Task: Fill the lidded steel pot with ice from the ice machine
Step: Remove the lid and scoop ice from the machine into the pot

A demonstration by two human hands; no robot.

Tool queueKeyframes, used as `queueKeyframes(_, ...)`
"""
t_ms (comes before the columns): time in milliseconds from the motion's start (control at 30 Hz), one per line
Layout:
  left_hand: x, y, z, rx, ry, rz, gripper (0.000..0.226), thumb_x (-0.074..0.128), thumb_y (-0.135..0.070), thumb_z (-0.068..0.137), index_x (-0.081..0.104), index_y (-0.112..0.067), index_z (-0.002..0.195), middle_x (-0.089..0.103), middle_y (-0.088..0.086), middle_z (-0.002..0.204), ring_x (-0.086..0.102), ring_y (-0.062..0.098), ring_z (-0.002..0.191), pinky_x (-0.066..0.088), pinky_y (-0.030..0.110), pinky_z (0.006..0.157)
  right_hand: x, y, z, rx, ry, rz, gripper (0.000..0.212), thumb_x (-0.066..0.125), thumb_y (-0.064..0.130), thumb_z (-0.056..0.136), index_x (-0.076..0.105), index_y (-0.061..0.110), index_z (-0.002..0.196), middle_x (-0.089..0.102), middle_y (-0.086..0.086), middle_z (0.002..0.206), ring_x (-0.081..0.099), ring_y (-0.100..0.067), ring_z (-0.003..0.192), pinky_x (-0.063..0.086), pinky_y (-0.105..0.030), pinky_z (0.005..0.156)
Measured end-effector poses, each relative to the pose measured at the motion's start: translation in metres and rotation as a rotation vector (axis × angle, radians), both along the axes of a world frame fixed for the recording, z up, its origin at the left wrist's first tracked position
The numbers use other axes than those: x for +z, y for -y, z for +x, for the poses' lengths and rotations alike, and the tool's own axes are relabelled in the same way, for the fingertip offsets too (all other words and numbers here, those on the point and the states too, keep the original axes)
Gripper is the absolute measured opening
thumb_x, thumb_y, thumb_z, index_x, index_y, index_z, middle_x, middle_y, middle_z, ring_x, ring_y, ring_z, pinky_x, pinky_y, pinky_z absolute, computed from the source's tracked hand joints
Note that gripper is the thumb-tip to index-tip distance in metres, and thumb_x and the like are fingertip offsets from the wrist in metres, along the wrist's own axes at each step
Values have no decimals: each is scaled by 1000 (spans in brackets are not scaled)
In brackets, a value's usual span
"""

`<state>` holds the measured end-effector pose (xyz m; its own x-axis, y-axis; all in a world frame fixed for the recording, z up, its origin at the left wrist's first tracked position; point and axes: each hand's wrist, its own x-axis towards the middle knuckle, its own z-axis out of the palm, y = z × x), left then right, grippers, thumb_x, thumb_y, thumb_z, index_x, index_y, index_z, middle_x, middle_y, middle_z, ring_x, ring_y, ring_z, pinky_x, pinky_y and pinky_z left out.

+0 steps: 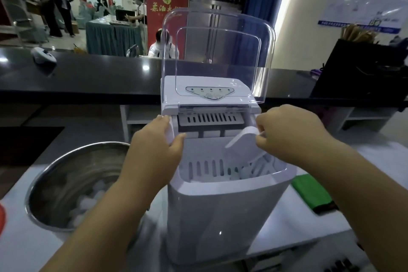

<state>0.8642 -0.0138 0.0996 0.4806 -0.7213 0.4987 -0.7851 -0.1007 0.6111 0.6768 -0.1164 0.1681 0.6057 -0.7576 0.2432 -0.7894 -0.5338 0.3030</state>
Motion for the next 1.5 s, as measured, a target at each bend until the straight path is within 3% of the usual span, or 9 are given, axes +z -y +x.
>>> queueKeyframes(167,-2,0,2,7,-21,13,55,62,-25,88,45,-5,136,50,10,138,46,25,128,32,27,103,0,-6,10,60,-248,-52,4,53,14,85,55,17,84,58,-1,85,55,-25,82,37,-31,55)
queueKeyframes(233,-1,-1,0,7,-37,2,55,62,-26,88,45,-5,136,50,9,139,46,25,127,33,27,102,-4,-9,15,66,-328,-25,9,52,10,85,57,17,87,57,-1,81,56,-25,80,35,-31,55)
queueKeyframes(333,0,-4,-3,-2,-68,-17,56,62,-27,88,45,-7,137,52,6,136,50,23,123,33,22,95,-13,-10,21,70,-376,60,13,50,8,85,49,17,75,47,1,68,51,-22,68,34,-29,50)
queueKeyframes(433,-1,-5,-3,-11,-96,-21,57,61,-28,88,43,-9,139,49,5,140,48,22,125,35,26,98,-12,-7,20,83,-330,106,24,47,23,89,43,18,65,46,2,66,46,-18,61,35,-27,50)
queueKeyframes(567,-5,-4,0,-25,-107,-38,56,60,-27,89,42,-9,139,48,4,140,46,20,127,30,19,94,-10,-3,17,68,-243,278,33,50,39,86,46,17,62,44,2,60,39,-16,54,30,-23,48)
queueKeyframes(833,-11,-1,4,-34,-120,-49,55,58,-26,91,41,-8,140,43,3,144,39,17,133,27,20,101,-28,6,28,-31,8,792,26,53,30,86,54,13,66,42,-3,61,37,-19,60,31,-30,58)
queueKeyframes(1067,-13,0,6,-28,-139,-73,51,55,-24,92,42,-9,139,42,1,145,36,12,134,22,13,101,-48,1,39,3,85,897,27,53,36,86,60,14,71,49,-5,70,43,-21,66,33,-33,65)
queueKeyframes(1267,-14,0,7,-20,-136,-74,50,55,-24,92,43,-9,138,44,2,144,38,12,133,23,12,100,-44,1,43,-16,175,975,23,57,30,89,64,12,78,51,-4,69,41,-18,62,32,-30,63)
queueKeyframes(1500,-14,0,8,-25,-157,-77,42,48,-18,95,46,-9,137,45,1,143,37,10,133,21,11,102,-39,6,38,-72,371,1030,25,59,22,86,59,14,63,50,2,53,39,-17,52,33,-26,55)
